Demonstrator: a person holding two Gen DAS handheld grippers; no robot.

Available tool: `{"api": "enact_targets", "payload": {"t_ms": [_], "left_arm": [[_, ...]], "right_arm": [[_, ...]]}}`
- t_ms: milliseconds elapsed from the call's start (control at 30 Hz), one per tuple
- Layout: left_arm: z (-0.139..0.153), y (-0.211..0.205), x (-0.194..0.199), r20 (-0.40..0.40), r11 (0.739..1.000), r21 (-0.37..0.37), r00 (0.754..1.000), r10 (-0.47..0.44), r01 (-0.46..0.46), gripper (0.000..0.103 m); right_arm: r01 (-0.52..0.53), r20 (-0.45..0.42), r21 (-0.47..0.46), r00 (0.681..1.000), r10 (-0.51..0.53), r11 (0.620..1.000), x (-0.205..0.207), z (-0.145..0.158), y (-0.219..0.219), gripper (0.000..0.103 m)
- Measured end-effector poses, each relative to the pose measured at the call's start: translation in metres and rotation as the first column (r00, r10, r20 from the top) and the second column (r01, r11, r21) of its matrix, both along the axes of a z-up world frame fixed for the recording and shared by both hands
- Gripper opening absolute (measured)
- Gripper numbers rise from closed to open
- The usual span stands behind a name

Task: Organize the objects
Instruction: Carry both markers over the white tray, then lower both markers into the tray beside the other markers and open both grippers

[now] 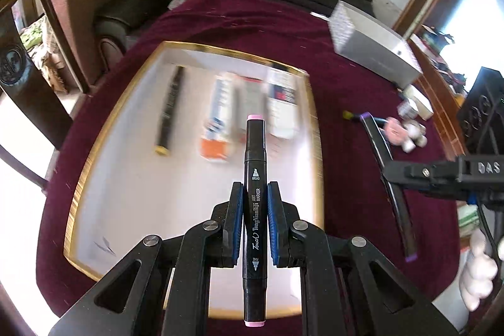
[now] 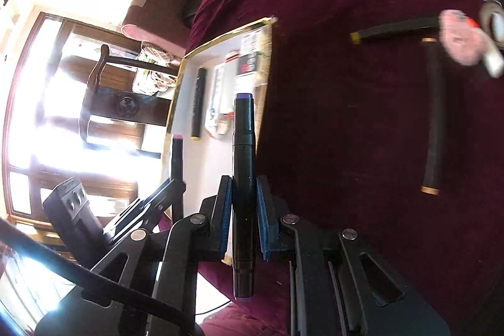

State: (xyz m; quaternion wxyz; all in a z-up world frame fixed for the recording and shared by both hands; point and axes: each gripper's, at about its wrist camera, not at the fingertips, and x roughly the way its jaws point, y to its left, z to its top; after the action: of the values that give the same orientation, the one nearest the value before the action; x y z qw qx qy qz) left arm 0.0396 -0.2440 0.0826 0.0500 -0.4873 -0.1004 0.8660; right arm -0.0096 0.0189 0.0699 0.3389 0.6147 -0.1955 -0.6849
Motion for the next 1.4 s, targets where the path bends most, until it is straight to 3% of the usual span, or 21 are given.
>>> {"api": "enact_targets", "payload": {"t_ms": [333, 700, 1100, 1267, 1400], "left_arm": [[-0.032, -0.045, -0.066, 0.022, 0.996, -0.079, 0.999, -0.034, 0.036, 0.011], [-0.071, -0.059, -0.101, 0.100, 0.995, -0.071, 0.993, -0.056, 0.063, 0.011], [-0.060, -0.072, -0.109, 0.070, 0.999, -0.002, 0.997, -0.036, 0.036, 0.013], [-0.048, -0.077, -0.103, 0.066, 0.999, 0.026, 0.998, -0.024, 0.022, 0.030], [-0.035, -0.081, -0.095, 0.069, 0.999, 0.048, 0.998, 0.007, -0.010, 0.031]], "right_arm": [[-0.010, 0.055, 0.031, 0.998, 0.009, 0.999, -0.005, -0.027, -0.082, 0.013], [-0.022, 0.031, 0.167, 0.999, 0.017, 0.986, 0.005, -0.048, -0.115, 0.013], [-0.004, -0.009, 0.280, 1.000, 0.006, 0.960, 0.005, -0.060, -0.119, 0.013], [0.000, -0.010, 0.293, 1.000, 0.003, 0.956, 0.002, -0.063, -0.121, 0.014], [-0.004, -0.025, 0.304, 1.000, 0.013, 0.953, 0.003, -0.060, -0.125, 0.028]]}}
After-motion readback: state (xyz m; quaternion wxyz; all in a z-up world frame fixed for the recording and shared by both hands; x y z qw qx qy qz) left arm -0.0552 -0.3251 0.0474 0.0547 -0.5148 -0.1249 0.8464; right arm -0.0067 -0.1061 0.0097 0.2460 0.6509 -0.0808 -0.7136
